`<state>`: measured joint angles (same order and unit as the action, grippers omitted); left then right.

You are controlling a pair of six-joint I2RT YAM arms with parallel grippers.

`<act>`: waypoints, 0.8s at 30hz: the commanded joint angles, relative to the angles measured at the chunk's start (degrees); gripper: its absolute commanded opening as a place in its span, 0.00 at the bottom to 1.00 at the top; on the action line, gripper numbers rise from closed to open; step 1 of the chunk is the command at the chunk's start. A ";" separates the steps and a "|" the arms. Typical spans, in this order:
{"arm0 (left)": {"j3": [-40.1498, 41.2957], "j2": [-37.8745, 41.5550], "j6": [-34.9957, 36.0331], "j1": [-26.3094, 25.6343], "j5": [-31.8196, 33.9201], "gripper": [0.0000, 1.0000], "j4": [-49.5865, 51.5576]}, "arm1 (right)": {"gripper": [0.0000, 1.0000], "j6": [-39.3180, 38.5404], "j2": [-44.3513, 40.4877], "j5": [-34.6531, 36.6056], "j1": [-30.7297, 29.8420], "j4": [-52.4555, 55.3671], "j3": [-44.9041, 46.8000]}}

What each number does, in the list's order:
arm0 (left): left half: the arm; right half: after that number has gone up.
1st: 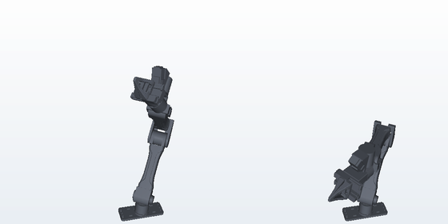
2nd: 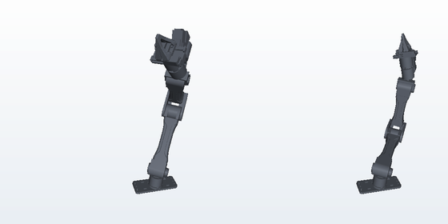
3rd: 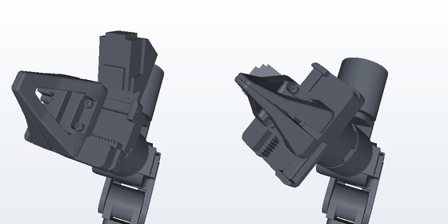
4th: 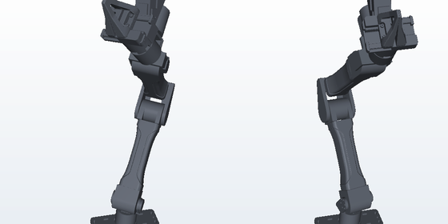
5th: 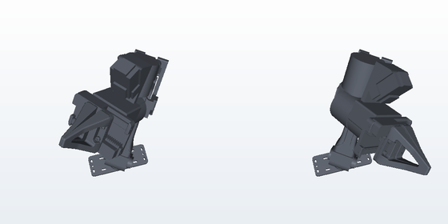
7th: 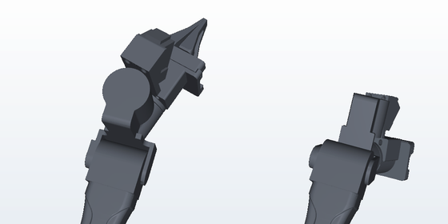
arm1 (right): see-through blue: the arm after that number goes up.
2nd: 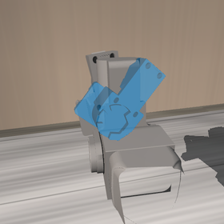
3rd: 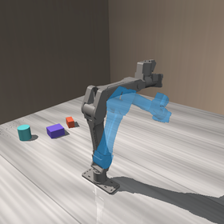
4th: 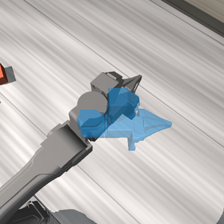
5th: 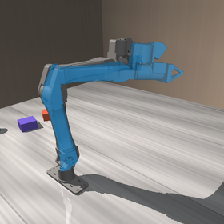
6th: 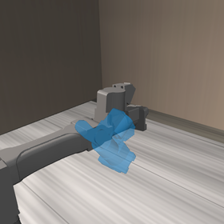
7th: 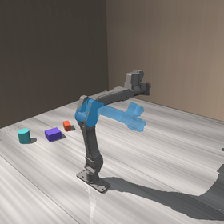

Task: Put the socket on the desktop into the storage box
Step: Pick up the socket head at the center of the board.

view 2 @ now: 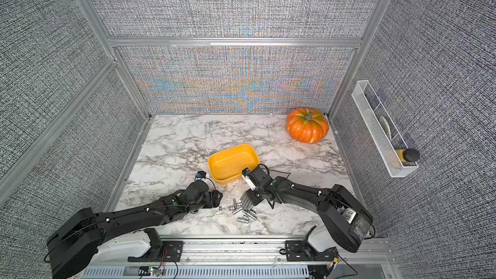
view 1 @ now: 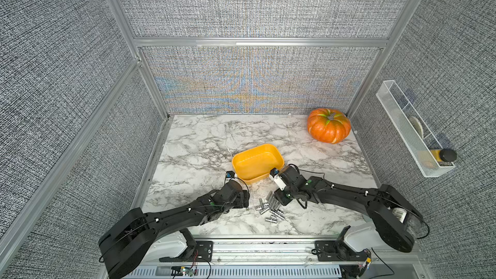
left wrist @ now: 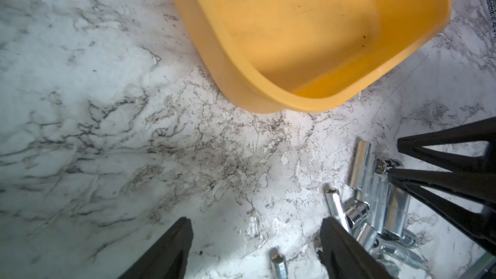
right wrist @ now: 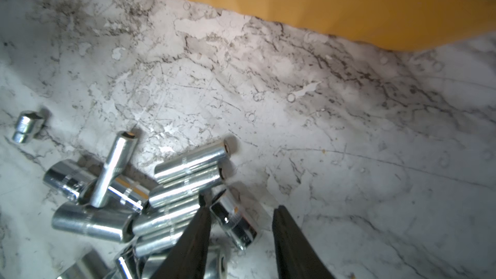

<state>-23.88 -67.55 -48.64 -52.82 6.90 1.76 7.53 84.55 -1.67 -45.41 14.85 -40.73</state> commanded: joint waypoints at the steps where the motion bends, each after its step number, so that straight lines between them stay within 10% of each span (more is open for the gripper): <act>1: 0.41 0.56 -0.27 0.00 0.14 0.80 0.14 | 0.44 0.31 0.70 1.06 -0.20 0.22 -0.14; 24: 1.38 1.60 -2.55 0.00 1.96 0.80 1.39 | 0.27 0.78 3.51 3.26 -0.21 -0.09 -0.49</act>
<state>-22.55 -66.22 -50.48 -52.82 7.64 1.85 7.60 87.72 1.50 -45.56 13.45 -41.21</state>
